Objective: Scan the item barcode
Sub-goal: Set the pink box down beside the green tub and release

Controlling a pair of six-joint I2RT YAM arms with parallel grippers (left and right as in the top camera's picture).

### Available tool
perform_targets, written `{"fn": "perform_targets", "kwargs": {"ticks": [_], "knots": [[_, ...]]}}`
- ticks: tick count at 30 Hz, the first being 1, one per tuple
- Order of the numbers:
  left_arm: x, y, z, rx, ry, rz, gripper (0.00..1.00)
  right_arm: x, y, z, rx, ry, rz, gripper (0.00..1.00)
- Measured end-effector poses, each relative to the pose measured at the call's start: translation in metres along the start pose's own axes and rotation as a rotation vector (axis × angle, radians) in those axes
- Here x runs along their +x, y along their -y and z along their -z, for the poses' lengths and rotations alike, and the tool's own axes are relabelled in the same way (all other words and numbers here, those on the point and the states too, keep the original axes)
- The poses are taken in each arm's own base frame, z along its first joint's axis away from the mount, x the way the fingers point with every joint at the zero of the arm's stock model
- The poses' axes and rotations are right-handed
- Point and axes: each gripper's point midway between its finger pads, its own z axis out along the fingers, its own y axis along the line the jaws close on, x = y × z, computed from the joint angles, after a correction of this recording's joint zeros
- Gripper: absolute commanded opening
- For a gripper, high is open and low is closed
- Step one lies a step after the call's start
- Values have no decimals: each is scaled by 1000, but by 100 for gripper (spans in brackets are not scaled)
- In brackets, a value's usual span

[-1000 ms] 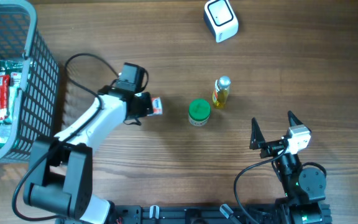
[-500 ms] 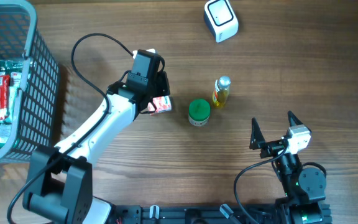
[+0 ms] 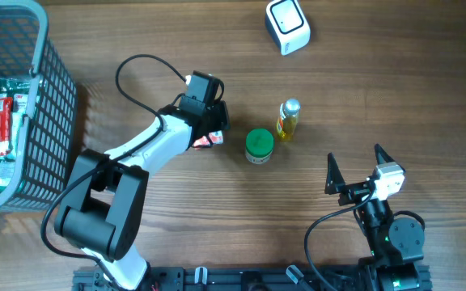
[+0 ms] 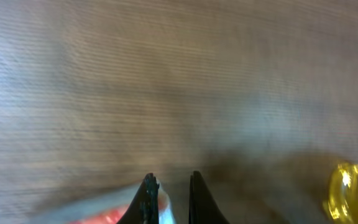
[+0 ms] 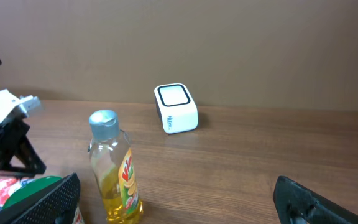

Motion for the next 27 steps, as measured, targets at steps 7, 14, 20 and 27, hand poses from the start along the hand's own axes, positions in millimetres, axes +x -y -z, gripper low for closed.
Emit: {"fn": "perform_targets", "kwargs": {"ticks": [7, 14, 20, 27], "knots": [[42, -4, 4, 6, -188, 15, 4, 0, 0, 0, 0, 0, 0, 100], [64, 3, 29, 53, -299, 26, 4, 0, 0, 0, 0, 0, 0, 100], [60, -7, 67, -18, -263, 24, 16, 0, 0, 0, 0, 0, 0, 100], [-19, -59, 140, -221, -146, 129, 43, 0, 0, 0, 0, 0, 0, 100]]}}
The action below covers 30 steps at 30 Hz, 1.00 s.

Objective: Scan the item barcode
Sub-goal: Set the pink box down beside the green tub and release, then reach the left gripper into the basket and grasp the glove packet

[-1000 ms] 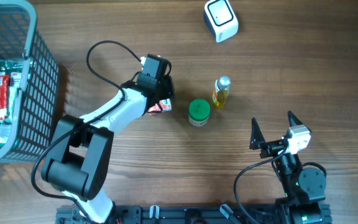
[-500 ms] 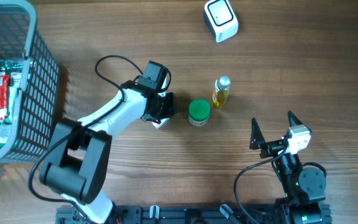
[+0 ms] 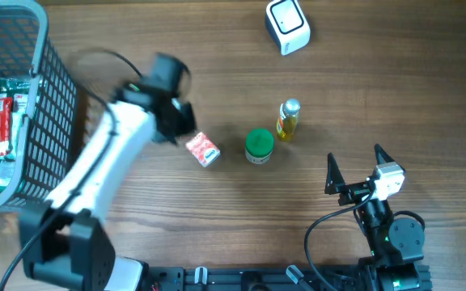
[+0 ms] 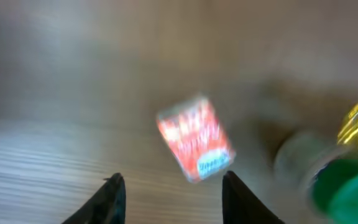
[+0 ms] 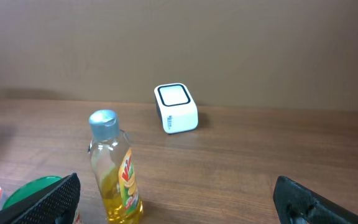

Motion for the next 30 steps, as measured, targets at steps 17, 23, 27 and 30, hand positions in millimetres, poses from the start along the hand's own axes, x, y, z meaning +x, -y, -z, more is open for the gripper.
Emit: {"fn": "perform_targets", "kwargs": {"ticks": [17, 23, 27, 30], "knots": [[-193, -234, 264, -467, 814, 71, 85, 0, 0, 0, 0, 0, 0, 100], [-171, -324, 193, -512, 535, 24, 87, 0, 0, 0, 0, 0, 0, 100], [-151, -352, 137, -466, 399, -40, 89, 0, 0, 0, 0, 0, 0, 100], [-135, -362, 94, -422, 311, -111, 89, 0, 0, 0, 0, 0, 0, 100]]}}
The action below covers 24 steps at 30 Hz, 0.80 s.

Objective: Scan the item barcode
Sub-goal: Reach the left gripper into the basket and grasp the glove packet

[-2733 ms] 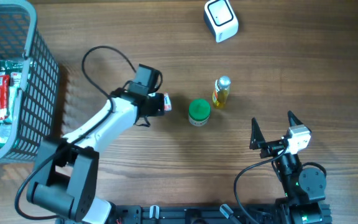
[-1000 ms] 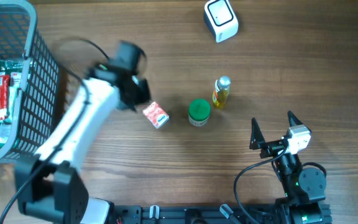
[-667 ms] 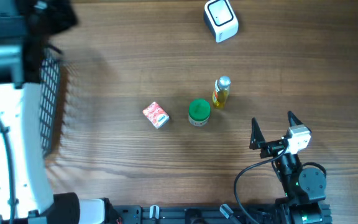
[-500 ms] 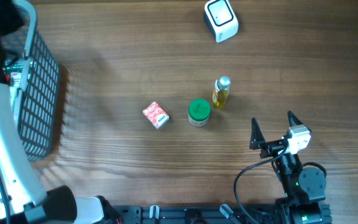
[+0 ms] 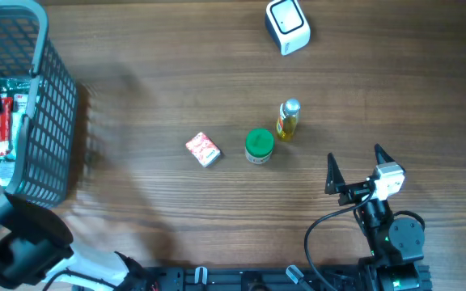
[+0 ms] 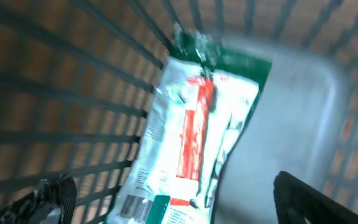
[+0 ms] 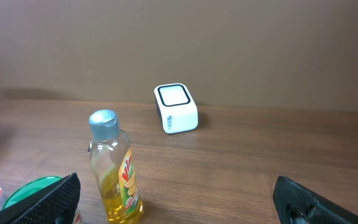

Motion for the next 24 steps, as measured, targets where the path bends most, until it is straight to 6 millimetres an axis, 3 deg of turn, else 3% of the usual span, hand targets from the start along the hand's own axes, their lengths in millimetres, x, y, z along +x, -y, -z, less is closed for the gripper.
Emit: {"fn": "perform_targets", "kwargs": {"ticks": [4, 9, 14, 20, 21, 22, 24], "knots": [[36, 14, -46, 72, -95, -90, 90, 0, 0, 0, 0, 0, 0, 100], [59, 18, -88, 113, -164, -144, 93, 0, 0, 0, 0, 0, 0, 100], [81, 20, -122, 147, -215, -203, 93, 0, 0, 0, 0, 0, 0, 100], [88, 20, -142, 153, -222, -235, 93, 0, 0, 0, 0, 0, 0, 100], [89, 20, -143, 156, -223, -233, 91, 0, 0, 0, 0, 0, 0, 100], [89, 17, -144, 153, -218, -231, 82, 0, 0, 0, 0, 0, 0, 100], [89, 14, -145, 147, -213, -234, 42, 0, 0, 0, 0, 0, 0, 100]]}}
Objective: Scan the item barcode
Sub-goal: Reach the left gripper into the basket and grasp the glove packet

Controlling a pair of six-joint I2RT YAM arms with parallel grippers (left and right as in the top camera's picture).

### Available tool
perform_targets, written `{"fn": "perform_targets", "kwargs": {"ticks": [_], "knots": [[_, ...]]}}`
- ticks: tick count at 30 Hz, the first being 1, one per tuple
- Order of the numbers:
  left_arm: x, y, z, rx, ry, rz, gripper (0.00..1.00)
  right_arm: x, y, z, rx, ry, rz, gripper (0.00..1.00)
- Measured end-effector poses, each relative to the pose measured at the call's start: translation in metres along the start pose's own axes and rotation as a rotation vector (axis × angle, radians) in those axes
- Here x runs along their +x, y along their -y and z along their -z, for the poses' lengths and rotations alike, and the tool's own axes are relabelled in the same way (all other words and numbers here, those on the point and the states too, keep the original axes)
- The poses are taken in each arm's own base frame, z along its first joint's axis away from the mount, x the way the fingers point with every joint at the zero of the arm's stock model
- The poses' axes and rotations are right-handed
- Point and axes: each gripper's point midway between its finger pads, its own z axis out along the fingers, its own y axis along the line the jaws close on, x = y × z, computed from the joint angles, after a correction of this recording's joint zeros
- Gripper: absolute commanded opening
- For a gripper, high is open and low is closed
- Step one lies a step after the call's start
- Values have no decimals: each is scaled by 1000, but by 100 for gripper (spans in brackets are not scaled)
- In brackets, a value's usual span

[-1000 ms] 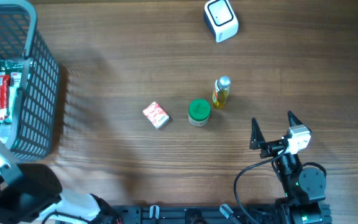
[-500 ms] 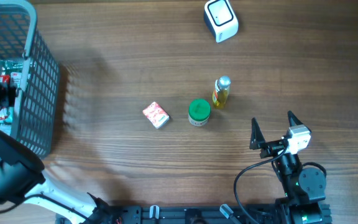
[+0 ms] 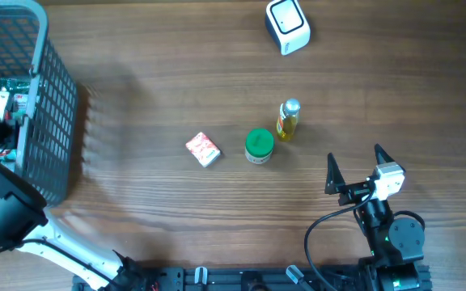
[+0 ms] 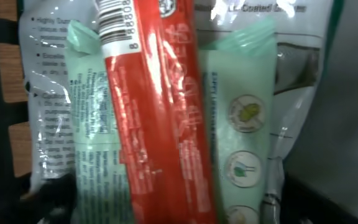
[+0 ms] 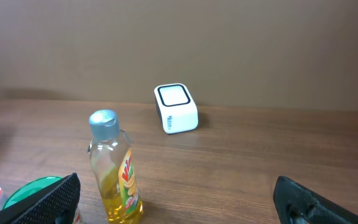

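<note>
A clear pack of pale green sachets with a red strip lies in the grey wire basket at the far left; a barcode shows at the top of the strip. My left gripper is down inside the basket, open, with one dark finger on each side of the pack. In the overhead view the left gripper covers most of the pack. The white scanner stands at the back of the table. My right gripper rests open near the front right, holding nothing.
A yellow bottle, a green-lidded jar and a small red packet stand mid-table. The bottle and the scanner lie ahead of the right gripper. The basket's walls enclose the left gripper.
My left gripper was above the basket's floor looking down at the whole pack; now it is much lower, its open fingers on either side of the pack. The right arm is unchanged.
My left gripper was shut on the small red packet beside the green-lidded jar. Then it was open and apart from the packet, which lay on the table. Then it was over the basket at the far left, and now it is low around the sachet pack.
</note>
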Motion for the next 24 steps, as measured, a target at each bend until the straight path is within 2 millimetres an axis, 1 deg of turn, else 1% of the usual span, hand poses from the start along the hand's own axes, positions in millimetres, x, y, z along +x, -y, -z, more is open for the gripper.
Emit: {"fn": "perform_targets", "kwargs": {"ticks": [4, 5, 6, 7, 12, 15, 17, 18, 20, 21, 24], "knots": [[-2, 0, -4, 2, 10, -1, 21, 0, 0, 0, 0, 0, 0, 100], [-2, 0, -4, 0, 12, -1, 12, 0, 0, 0, 0, 0, 0, 100], [-3, -1, -4, 1, 15, -3, 6, 0, 0, 0, 0, 0, 0, 100], [-4, -1, -4, 0, 17, -4, 4, 0, 0, 0, 0, 0, 0, 100], [-8, -2, -1, -2, 35, 4, 4, 0, 0, 0, 0, 0, 0, 100], [-19, 0, 2, -4, 71, 31, 4, 0, 0, 0, 0, 0, 0, 100], [-30, 3, 10, -15, 99, 35, 4, 0, 0, 0, 0, 0, 0, 100], [-37, 4, 21, -28, 121, 33, 4, 0, 0, 0, 0, 0, 0, 100], [-54, 0, 53, -73, 188, 31, 4, 0, 0, 0, 0, 0, 0, 100], [-66, -4, 77, -111, 242, 32, 4, 0, 0, 0, 0, 0, 0, 100], [-92, -15, 148, -211, 392, 35, 4, 0, 0, 0, 0, 0, 0, 100]]}}
